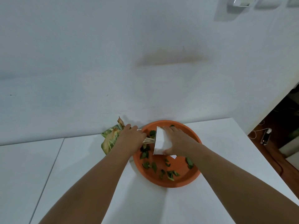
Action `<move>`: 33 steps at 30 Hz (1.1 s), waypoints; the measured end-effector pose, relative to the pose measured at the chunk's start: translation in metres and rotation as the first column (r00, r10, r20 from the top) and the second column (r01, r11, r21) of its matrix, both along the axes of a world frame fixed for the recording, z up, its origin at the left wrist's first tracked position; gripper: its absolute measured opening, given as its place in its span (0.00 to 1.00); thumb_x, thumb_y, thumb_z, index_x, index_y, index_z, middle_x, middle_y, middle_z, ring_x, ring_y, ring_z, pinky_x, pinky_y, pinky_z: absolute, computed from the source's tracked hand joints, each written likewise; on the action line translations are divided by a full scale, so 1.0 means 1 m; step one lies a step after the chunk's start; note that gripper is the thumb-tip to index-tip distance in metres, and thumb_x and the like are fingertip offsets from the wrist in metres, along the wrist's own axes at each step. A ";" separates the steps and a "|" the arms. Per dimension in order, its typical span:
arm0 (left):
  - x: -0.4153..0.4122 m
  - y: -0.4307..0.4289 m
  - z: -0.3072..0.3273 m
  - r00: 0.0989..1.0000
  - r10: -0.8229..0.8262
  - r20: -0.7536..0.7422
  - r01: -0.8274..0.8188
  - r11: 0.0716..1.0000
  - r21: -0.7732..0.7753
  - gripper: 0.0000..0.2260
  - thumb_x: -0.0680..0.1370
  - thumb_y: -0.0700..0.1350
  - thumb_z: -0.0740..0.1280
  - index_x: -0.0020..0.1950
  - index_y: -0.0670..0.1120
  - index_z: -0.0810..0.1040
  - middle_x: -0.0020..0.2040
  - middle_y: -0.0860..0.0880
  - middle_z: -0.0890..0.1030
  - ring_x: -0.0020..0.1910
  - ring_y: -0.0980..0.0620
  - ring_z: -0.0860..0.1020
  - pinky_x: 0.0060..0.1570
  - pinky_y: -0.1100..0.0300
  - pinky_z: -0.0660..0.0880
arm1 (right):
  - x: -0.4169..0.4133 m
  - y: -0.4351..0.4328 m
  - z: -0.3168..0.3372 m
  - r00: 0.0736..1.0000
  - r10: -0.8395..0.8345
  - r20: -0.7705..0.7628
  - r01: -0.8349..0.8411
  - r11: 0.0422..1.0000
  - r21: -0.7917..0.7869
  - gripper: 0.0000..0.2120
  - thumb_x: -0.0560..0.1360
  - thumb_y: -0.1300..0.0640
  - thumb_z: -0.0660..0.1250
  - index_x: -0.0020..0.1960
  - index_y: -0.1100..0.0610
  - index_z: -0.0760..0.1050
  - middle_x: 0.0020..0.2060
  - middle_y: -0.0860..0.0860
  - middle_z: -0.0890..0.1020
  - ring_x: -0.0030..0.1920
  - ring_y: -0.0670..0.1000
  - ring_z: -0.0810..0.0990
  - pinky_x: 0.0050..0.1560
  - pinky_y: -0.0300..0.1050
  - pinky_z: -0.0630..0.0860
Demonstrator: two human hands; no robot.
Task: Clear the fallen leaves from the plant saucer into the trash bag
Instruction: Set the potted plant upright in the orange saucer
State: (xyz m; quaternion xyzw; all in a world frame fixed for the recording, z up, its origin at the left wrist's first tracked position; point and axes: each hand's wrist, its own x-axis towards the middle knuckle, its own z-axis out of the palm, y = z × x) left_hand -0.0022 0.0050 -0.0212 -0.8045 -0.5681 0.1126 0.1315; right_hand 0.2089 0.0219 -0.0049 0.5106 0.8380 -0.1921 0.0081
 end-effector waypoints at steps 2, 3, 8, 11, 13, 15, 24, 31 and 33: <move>0.000 0.001 0.000 1.000 0.001 -0.010 -0.001 1.000 -0.001 0.06 0.76 0.43 0.66 0.52 0.50 0.79 0.50 0.51 0.82 0.52 0.47 0.76 0.57 0.50 0.66 | -0.001 -0.001 -0.001 1.000 -0.006 -0.008 0.006 1.000 -0.006 0.48 0.66 0.45 0.75 0.77 0.51 0.51 0.72 0.50 0.65 0.70 0.54 0.66 0.66 0.51 0.69; 0.001 0.001 0.002 1.000 -0.002 -0.014 0.002 1.000 0.002 0.06 0.76 0.42 0.66 0.52 0.50 0.78 0.50 0.51 0.82 0.52 0.47 0.76 0.57 0.50 0.66 | -0.001 -0.001 -0.001 1.000 -0.017 -0.021 0.017 1.000 -0.005 0.48 0.66 0.45 0.75 0.76 0.51 0.51 0.72 0.50 0.65 0.70 0.54 0.66 0.66 0.51 0.69; 0.007 0.000 0.022 0.997 -0.023 -0.071 0.026 0.999 0.046 0.12 0.76 0.37 0.63 0.57 0.48 0.77 0.52 0.49 0.81 0.57 0.45 0.75 0.71 0.44 0.58 | 0.003 -0.007 -0.003 0.988 -0.068 -0.138 0.073 0.997 0.034 0.47 0.65 0.45 0.76 0.75 0.52 0.54 0.71 0.50 0.67 0.69 0.53 0.67 0.66 0.49 0.69; 0.015 -0.002 0.033 0.998 -0.056 -0.023 0.059 0.985 0.165 0.13 0.73 0.35 0.65 0.55 0.47 0.80 0.48 0.49 0.81 0.57 0.45 0.76 0.75 0.44 0.51 | 0.007 -0.009 -0.002 0.976 -0.077 -0.206 0.096 0.992 0.082 0.48 0.66 0.45 0.75 0.76 0.54 0.53 0.72 0.51 0.64 0.71 0.54 0.64 0.69 0.49 0.66; 0.023 -0.006 0.038 0.997 -0.076 0.023 0.069 0.973 0.220 0.09 0.71 0.38 0.69 0.50 0.47 0.81 0.46 0.49 0.81 0.54 0.46 0.78 0.72 0.46 0.59 | 0.009 -0.009 -0.003 0.972 -0.065 -0.227 0.089 0.991 0.097 0.48 0.66 0.45 0.75 0.76 0.54 0.52 0.73 0.51 0.63 0.72 0.54 0.63 0.71 0.49 0.64; 0.026 -0.009 0.037 0.995 -0.090 0.046 0.074 0.959 0.273 0.07 0.66 0.40 0.73 0.42 0.47 0.81 0.40 0.50 0.81 0.48 0.46 0.79 0.62 0.51 0.69 | 0.012 -0.007 -0.004 0.967 -0.069 -0.245 0.093 0.992 0.088 0.49 0.65 0.44 0.75 0.76 0.54 0.52 0.73 0.51 0.63 0.72 0.53 0.63 0.72 0.49 0.62; 0.054 -0.059 0.003 0.730 0.243 0.639 -0.414 0.901 0.130 0.09 0.76 0.50 0.66 0.42 0.45 0.79 0.40 0.47 0.80 0.43 0.46 0.79 0.41 0.56 0.72 | 0.028 -0.004 -0.009 0.893 -0.144 -0.427 0.104 0.988 -0.114 0.52 0.62 0.44 0.77 0.77 0.51 0.51 0.74 0.48 0.61 0.75 0.51 0.60 0.73 0.51 0.61; 0.074 -0.057 0.005 -0.294 0.408 0.865 -0.552 0.666 -0.502 0.19 0.76 0.56 0.67 0.62 0.46 0.79 0.56 0.51 0.82 0.55 0.52 0.79 0.56 0.59 0.73 | 0.036 -0.007 -0.010 0.830 -0.180 -0.528 0.072 0.973 -0.219 0.50 0.62 0.44 0.77 0.76 0.52 0.54 0.73 0.49 0.64 0.73 0.51 0.62 0.72 0.49 0.62; 0.081 -0.054 0.009 -0.436 0.353 0.828 -0.488 0.680 -0.547 0.18 0.77 0.56 0.67 0.62 0.48 0.80 0.55 0.53 0.82 0.52 0.56 0.79 0.51 0.62 0.72 | 0.039 -0.008 -0.009 0.823 -0.184 -0.537 0.063 0.970 -0.235 0.47 0.64 0.47 0.77 0.75 0.53 0.56 0.69 0.48 0.66 0.70 0.50 0.65 0.68 0.44 0.64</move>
